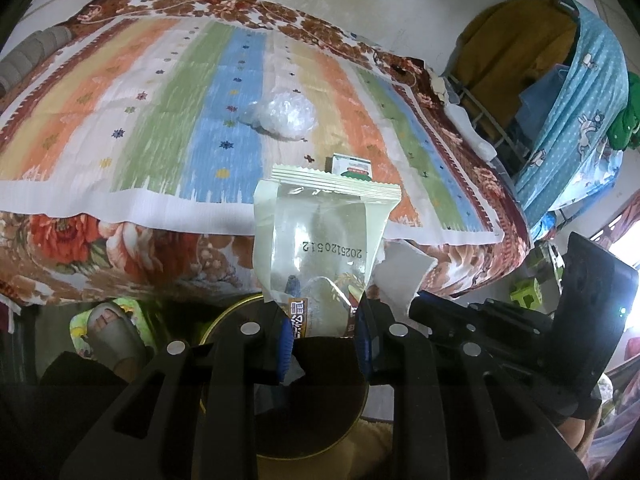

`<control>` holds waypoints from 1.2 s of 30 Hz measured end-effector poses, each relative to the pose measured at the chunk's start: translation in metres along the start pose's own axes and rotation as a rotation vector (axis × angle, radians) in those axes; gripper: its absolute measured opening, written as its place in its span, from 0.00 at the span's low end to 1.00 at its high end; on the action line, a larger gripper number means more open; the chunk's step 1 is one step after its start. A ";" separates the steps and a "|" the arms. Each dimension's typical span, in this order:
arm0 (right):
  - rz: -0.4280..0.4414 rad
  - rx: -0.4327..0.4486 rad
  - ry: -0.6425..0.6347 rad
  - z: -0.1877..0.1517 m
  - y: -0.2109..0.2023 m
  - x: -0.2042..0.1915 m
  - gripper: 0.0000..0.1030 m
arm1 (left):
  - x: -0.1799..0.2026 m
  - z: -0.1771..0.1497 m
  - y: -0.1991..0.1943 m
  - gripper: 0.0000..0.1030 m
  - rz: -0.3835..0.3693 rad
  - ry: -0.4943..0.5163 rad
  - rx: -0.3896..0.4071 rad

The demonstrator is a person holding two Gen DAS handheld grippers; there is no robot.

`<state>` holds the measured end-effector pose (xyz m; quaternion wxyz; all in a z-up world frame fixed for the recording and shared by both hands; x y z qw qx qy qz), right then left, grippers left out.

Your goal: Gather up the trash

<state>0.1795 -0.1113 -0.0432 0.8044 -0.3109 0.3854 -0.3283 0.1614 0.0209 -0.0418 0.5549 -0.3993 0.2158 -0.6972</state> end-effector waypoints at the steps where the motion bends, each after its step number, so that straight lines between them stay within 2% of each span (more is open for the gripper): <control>1: 0.002 -0.002 0.001 -0.002 0.000 0.000 0.05 | 0.000 -0.001 0.000 0.24 0.001 -0.003 -0.001; 11: -0.004 -0.059 0.027 -0.028 0.009 0.009 0.05 | -0.003 -0.028 0.010 0.24 0.039 -0.038 -0.034; 15: -0.002 -0.083 0.040 -0.038 0.013 0.011 0.05 | -0.003 -0.037 0.016 0.24 0.032 -0.055 -0.058; 27: -0.069 -0.147 0.030 -0.063 0.029 0.014 0.05 | -0.012 -0.064 0.027 0.24 0.080 -0.108 -0.113; 36: -0.098 -0.247 0.070 -0.083 0.053 0.023 0.05 | -0.020 -0.082 0.045 0.24 0.108 -0.161 -0.188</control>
Point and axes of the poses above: each gripper's, at about its wrist camera, not at the fingertips, and y roughly the way its jaws point, x to its right, z to its top, the point moved 7 cm from there along y, roughly the way its jaws point, and after that the axes turned 13 degrees about y, right-handed, at the moved point
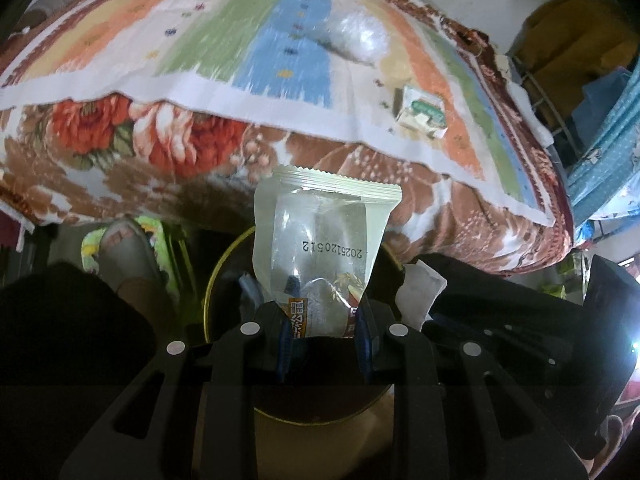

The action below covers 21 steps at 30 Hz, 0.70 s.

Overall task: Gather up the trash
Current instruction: 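Lower both grippers into the bin and open them to drop packet and paper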

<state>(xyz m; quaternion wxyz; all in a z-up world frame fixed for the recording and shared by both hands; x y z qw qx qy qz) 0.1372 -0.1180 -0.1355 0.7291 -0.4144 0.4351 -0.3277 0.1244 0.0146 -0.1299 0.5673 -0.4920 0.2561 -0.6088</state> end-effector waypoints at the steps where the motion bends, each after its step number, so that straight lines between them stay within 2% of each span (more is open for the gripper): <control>1: 0.000 -0.010 0.006 -0.002 0.003 0.001 0.06 | -0.001 -0.002 0.004 0.24 -0.003 -0.009 -0.014; 5: 0.017 -0.069 0.049 -0.007 0.017 0.005 0.06 | -0.002 -0.007 0.012 0.24 0.004 -0.021 -0.047; 9: -0.021 -0.091 0.046 -0.010 0.026 0.007 0.06 | -0.007 -0.012 0.019 0.24 0.029 -0.033 -0.079; 16: -0.027 -0.114 0.102 -0.009 0.033 0.015 0.11 | -0.013 -0.017 0.026 0.25 0.038 -0.066 -0.115; 17: -0.028 -0.113 0.104 -0.008 0.033 0.016 0.14 | -0.014 -0.017 0.027 0.27 0.038 -0.072 -0.117; 19: -0.038 -0.106 0.107 -0.008 0.033 0.017 0.31 | -0.017 -0.015 0.027 0.54 0.028 -0.093 -0.108; 21: -0.043 -0.094 0.113 -0.005 0.031 0.018 0.38 | -0.019 -0.011 0.023 0.57 0.032 -0.104 -0.085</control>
Point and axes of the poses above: each gripper's, at about its wrist camera, not at the fingertips, and y roughly the way its jaws point, x to its right, z to its top, the point moved 7 cm from there along y, roughly the way its jaws point, and after that the axes turned 13 degrees about y, right-handed, at the moved point
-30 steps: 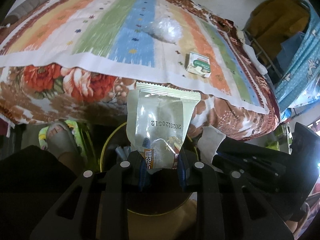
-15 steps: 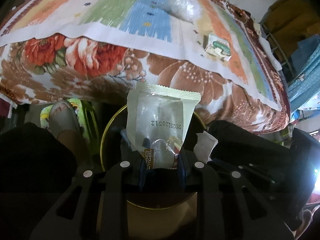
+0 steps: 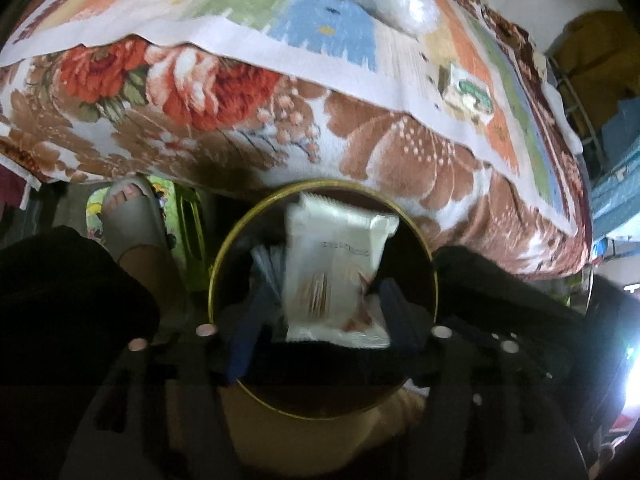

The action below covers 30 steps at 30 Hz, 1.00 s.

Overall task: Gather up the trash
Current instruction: 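Lower both grippers into the bin and open them to drop packet and paper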

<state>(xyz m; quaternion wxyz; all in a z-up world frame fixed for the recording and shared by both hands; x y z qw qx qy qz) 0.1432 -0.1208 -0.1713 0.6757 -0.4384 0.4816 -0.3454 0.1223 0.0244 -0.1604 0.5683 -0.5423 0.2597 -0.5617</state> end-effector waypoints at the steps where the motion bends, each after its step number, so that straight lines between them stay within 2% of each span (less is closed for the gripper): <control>1: 0.002 0.004 0.004 0.001 0.000 0.001 0.40 | -0.001 0.001 -0.001 0.58 -0.004 -0.006 0.006; 6: 0.011 0.020 0.024 0.005 -0.004 0.005 0.43 | -0.001 0.005 -0.007 0.59 -0.004 -0.015 0.026; 14: 0.015 0.072 0.008 0.010 -0.017 0.002 0.50 | -0.003 0.019 -0.026 0.65 0.063 0.035 0.092; 16: 0.022 0.088 0.004 0.014 -0.023 0.000 0.55 | -0.003 0.023 -0.033 0.68 0.064 0.041 0.109; 19: 0.007 0.101 -0.017 0.019 -0.028 -0.001 0.58 | 0.001 0.031 -0.045 0.75 0.084 0.074 0.152; 25: -0.015 0.151 -0.045 0.039 -0.042 -0.002 0.67 | 0.011 0.050 -0.062 0.81 0.097 0.142 0.202; 27: -0.017 0.169 -0.048 0.046 -0.048 -0.001 0.74 | 0.017 0.058 -0.067 0.83 0.119 0.194 0.207; 30: -0.010 0.170 -0.019 0.059 -0.055 0.004 0.79 | 0.027 0.072 -0.077 0.93 0.141 0.258 0.233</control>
Point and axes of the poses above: each gripper's, at about its wrist camera, not at the fingertips, and y roughly the way its jaws point, x to its right, z to its top, the point moved 7 cm from there along y, roughly the way its jaws point, and after that the axes turned 13 degrees about y, right-handed, at the moved point
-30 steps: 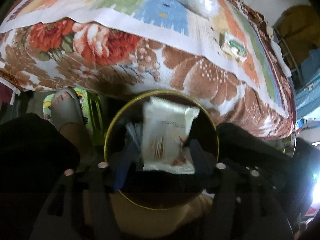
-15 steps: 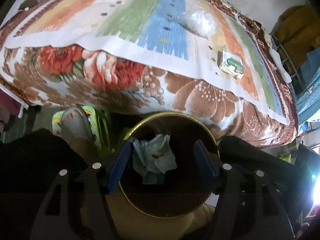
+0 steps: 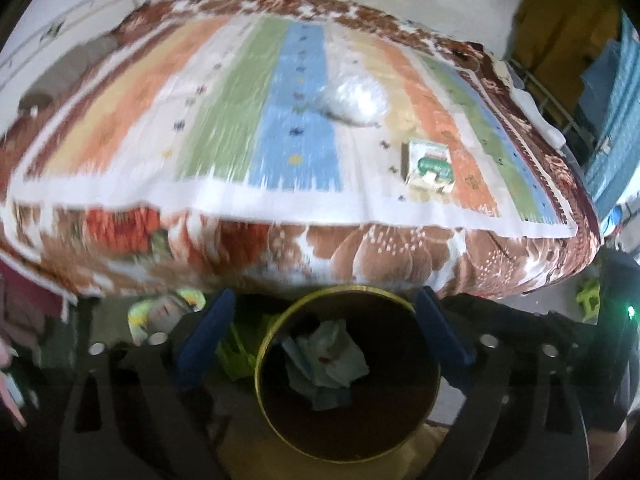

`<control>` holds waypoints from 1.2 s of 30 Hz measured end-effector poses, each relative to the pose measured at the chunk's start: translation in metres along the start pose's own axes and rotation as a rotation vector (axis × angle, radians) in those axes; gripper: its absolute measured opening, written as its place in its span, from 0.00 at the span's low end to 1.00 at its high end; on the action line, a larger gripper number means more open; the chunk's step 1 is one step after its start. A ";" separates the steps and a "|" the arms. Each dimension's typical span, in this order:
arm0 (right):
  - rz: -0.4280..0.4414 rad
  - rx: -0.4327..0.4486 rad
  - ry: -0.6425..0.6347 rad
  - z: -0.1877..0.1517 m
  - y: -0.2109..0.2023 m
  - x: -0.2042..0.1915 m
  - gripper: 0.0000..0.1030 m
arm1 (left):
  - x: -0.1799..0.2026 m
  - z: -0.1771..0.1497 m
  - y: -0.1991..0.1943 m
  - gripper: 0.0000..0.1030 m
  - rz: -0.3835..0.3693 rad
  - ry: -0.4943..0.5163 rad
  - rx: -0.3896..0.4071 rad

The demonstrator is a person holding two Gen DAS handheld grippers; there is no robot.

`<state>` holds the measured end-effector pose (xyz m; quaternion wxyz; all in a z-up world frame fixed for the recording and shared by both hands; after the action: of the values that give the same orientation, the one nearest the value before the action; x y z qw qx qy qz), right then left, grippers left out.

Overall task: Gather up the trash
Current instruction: 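Move both open grippers forward over the plastic bag and eye-drop box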

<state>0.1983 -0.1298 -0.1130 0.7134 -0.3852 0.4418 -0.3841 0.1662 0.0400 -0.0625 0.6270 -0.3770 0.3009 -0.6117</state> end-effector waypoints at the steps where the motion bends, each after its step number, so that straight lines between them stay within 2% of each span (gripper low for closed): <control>1: 0.013 0.001 0.010 0.003 -0.002 0.000 0.82 | 0.001 0.004 -0.002 0.94 -0.004 0.008 0.010; 3: 0.017 0.015 0.007 0.011 -0.005 -0.002 0.89 | 0.003 0.016 -0.005 0.94 -0.008 0.030 0.025; 6: 0.003 0.041 -0.009 0.026 -0.009 -0.004 0.91 | 0.001 0.034 -0.004 0.94 0.024 0.059 0.039; 11: -0.033 0.072 -0.028 0.050 -0.013 -0.004 0.91 | -0.009 0.060 0.000 0.94 0.063 0.086 0.061; 22: -0.109 0.116 -0.037 0.097 -0.008 -0.003 0.91 | -0.016 0.096 0.018 0.94 0.015 0.068 0.081; 25: -0.145 0.135 0.007 0.111 -0.005 0.007 0.91 | -0.019 0.108 0.024 0.94 0.018 0.062 0.102; 28: -0.178 0.151 -0.010 0.122 -0.002 0.006 0.91 | -0.023 0.115 0.030 0.94 0.024 0.055 0.111; 36: -0.200 0.112 0.015 0.144 0.017 0.008 0.91 | -0.037 0.133 0.046 0.94 0.039 0.055 0.143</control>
<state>0.3379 -0.1001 -0.0858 0.6886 -0.3841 0.3844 -0.4802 0.2999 0.0887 -0.0330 0.6556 -0.3085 0.2809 -0.6294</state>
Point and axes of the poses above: each gripper's, at about its wrist camera, not at the fingertips, and y roughly the way its jaws point, x to its right, z to its top, the point moved 7 cm from there along y, roughly the way its jaws point, and after that the axes turned 13 degrees about y, right-handed, at the moved point
